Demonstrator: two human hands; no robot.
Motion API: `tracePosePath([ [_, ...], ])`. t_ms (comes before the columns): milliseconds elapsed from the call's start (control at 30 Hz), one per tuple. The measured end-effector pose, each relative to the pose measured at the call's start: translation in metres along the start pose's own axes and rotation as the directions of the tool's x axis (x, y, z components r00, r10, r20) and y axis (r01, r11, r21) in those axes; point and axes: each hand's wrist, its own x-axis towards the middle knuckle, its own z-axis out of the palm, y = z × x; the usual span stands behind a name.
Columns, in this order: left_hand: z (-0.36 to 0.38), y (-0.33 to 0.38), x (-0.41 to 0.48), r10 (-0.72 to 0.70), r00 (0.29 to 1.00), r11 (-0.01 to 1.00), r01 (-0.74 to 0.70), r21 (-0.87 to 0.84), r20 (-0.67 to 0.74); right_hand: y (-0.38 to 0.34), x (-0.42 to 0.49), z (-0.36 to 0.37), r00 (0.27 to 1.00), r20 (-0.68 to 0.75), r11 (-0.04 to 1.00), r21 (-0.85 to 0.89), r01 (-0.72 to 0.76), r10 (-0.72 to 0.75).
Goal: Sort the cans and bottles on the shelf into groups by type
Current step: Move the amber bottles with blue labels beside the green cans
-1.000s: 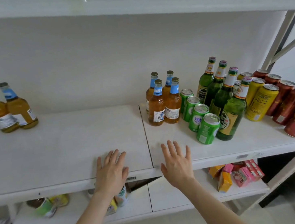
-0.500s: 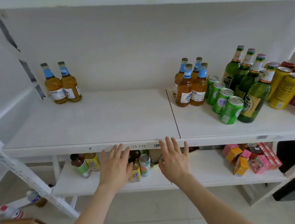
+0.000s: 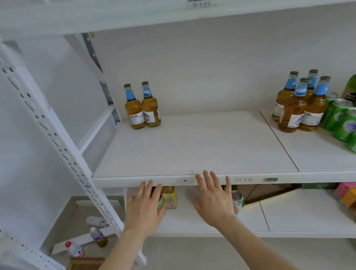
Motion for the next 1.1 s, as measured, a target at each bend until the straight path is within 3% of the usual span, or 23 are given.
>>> tracePosePath([
  [333,0.01,-0.094,0.041,-0.026,1.0,0.999,0.026,-0.029,0.01,-0.071,0.071,0.011,1.0,-0.006,1.0,-0.018,-0.006,0.006],
  [800,0.007,-0.149,0.205,-0.05,0.997,0.999,0.049,-0.014,-0.062,-0.065,0.234,-0.007,0.994,-0.101,0.997,-0.053,-0.048,0.042],
  [1100,0.017,-0.201,0.321,-0.065,0.979,0.995,0.048,-0.088,-0.194,-0.073,0.352,0.001,0.978,-0.181,0.995,0.015,-0.099,0.1],
])
